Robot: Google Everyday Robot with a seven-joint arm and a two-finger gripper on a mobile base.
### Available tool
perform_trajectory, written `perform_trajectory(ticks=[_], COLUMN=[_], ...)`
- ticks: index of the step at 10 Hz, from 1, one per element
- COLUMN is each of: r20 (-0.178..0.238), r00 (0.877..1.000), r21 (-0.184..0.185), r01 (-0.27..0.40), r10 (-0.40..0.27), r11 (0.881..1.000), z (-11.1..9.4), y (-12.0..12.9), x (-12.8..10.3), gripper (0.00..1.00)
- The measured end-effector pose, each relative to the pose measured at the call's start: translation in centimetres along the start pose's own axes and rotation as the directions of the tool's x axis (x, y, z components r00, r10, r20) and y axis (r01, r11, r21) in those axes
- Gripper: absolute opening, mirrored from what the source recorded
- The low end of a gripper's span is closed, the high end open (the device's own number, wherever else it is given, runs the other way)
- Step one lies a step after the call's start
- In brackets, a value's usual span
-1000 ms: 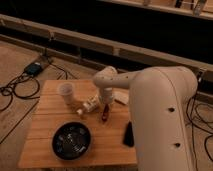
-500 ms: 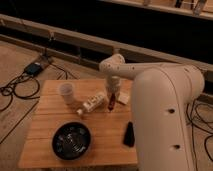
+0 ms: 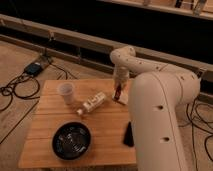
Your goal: Place the pepper on the white sponge
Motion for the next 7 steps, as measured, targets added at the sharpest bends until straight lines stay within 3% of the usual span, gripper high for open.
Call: perform_trajectory(ticks=[3,7], r20=[-0.023,-0.056], r00=[1.000,0.998], r21=[-0.051,-0.083], r01=[-0.007,-0.005], r10=[0.006,0.000], r11=[0.999,0.997], z=[1.5,3.3], y=[-1.1,-1.7], x=[-1.2,-1.1], gripper=[0.00,0.00])
